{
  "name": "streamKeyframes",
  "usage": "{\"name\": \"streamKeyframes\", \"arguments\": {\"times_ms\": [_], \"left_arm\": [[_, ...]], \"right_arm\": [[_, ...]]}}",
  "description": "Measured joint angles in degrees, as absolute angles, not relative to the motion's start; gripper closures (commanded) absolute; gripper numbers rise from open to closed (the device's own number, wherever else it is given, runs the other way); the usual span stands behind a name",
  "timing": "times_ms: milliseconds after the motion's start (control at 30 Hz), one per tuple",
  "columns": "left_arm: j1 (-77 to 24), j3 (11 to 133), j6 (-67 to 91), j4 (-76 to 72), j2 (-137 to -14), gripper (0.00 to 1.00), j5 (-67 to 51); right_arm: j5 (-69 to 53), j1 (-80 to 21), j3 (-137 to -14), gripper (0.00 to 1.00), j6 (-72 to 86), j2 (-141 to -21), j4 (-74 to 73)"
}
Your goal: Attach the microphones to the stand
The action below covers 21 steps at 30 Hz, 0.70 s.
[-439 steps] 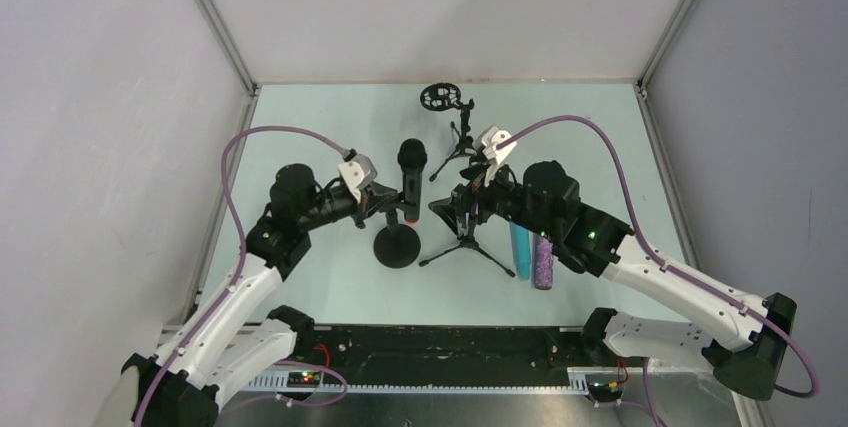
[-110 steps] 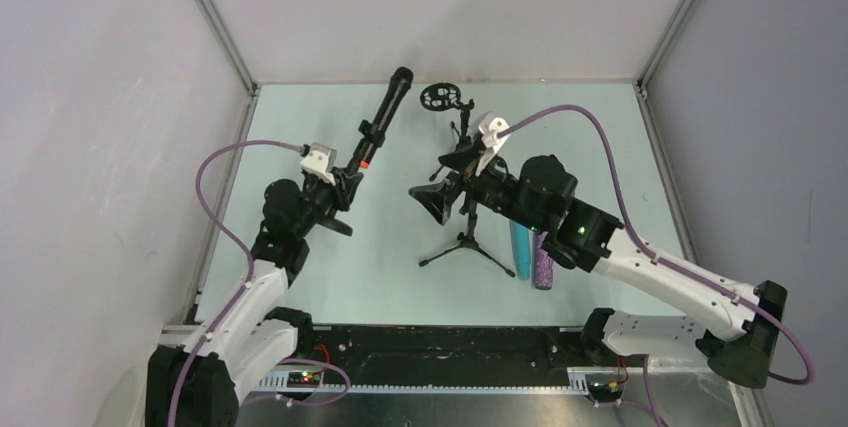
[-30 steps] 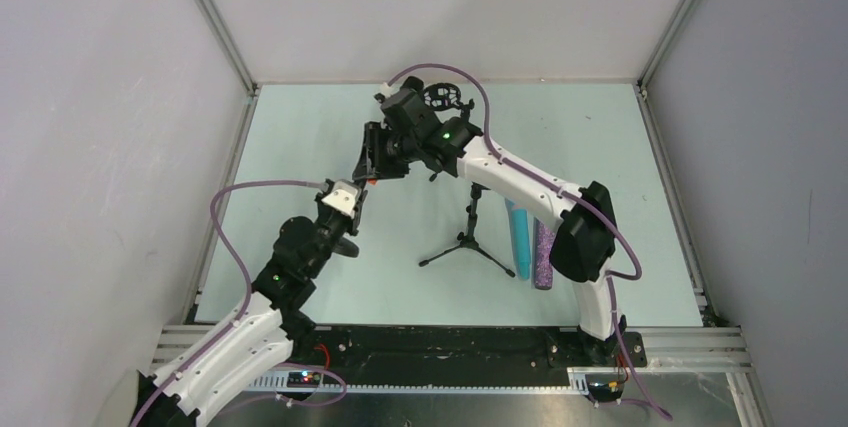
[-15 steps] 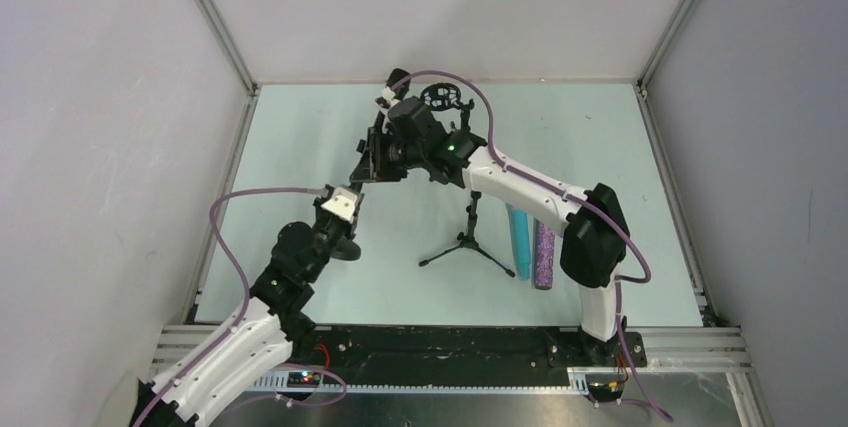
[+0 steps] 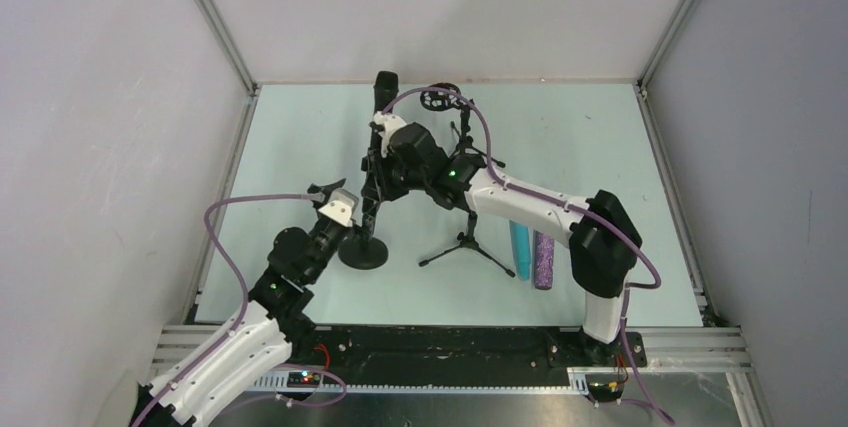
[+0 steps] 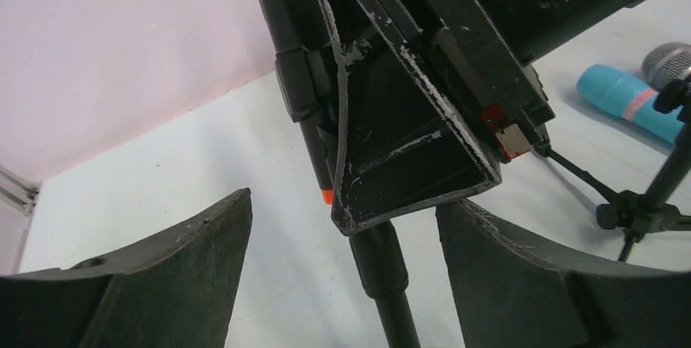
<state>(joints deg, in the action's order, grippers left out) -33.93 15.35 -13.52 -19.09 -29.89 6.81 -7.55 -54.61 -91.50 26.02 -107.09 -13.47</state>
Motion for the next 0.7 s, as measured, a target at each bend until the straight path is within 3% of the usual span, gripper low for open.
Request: {"name": "streamKeyframes", "arguments": {"times_ms": [167,700], "left_arm": [[-34.1,14.6,-12.5,-18.7,-28.8,0.01,7.2],[-34.2,13.8,-5.8,-17.1,-16.4,0.00,16.8]], "right_arm": [[-4.3,-55.3,-85.7,1.00,19.7,-104.3,-7.6],[-4.4,-55.2,-80.2,1.00,-2.4,-103.4,13.3]]}}
